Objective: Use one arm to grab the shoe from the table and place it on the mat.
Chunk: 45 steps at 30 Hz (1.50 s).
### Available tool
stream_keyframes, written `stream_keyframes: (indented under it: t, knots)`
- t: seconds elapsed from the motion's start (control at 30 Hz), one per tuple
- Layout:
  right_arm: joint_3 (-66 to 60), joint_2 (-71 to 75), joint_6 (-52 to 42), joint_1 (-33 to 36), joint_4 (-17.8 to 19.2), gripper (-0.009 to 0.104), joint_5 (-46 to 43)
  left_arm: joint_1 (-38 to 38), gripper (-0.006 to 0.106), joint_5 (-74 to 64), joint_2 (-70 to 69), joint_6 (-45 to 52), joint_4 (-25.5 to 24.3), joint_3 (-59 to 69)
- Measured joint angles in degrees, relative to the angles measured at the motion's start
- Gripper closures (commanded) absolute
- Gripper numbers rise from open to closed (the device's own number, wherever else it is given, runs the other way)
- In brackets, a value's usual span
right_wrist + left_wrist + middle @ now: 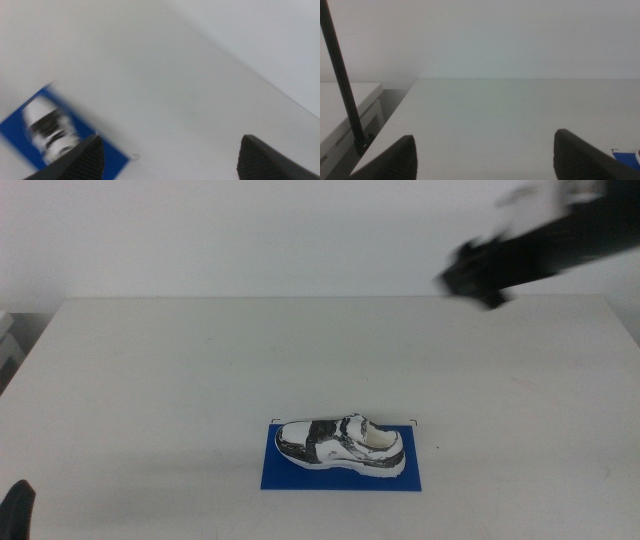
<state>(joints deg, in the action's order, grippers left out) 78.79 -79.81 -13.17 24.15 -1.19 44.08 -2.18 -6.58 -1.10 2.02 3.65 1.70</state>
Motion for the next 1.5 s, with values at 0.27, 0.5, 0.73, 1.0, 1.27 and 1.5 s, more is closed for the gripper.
stream_keyframes:
  t: [0.27,0.5,0.73,1.0,1.27,1.5]
  knots:
    - [-22.4,27.4,11.1,-12.0,5.2,0.016,-9.0,0.0,0.007,0.0,0.0,0.0,0.0,0.0]
    - [-40.5,48.5,12.4,-14.8,5.1,0.009,-14.0,0.0,0.007,0.0,0.0,0.0,0.0,0.0]
    - [-53.9,65.9,12.4,-14.8,4.9,0.009,-20.8,0.0,0.007,0.0,0.0,0.0,0.0,0.0]
    - [-65.5,76.9,12.5,-14.9,4.5,0.009,-23.3,0.0,0.007,0.0,0.0,0.0,0.0,0.0]
    - [-73.5,80.5,12.5,-14.9,4.5,0.01,-24.9,0.0,0.007,0.0,0.0,0.0,0.0,0.0]
    - [-78.9,80.5,12.5,-14.9,4.5,0.01,-29.1,0.0,0.007,0.0,0.0,0.0,0.0,0.0]
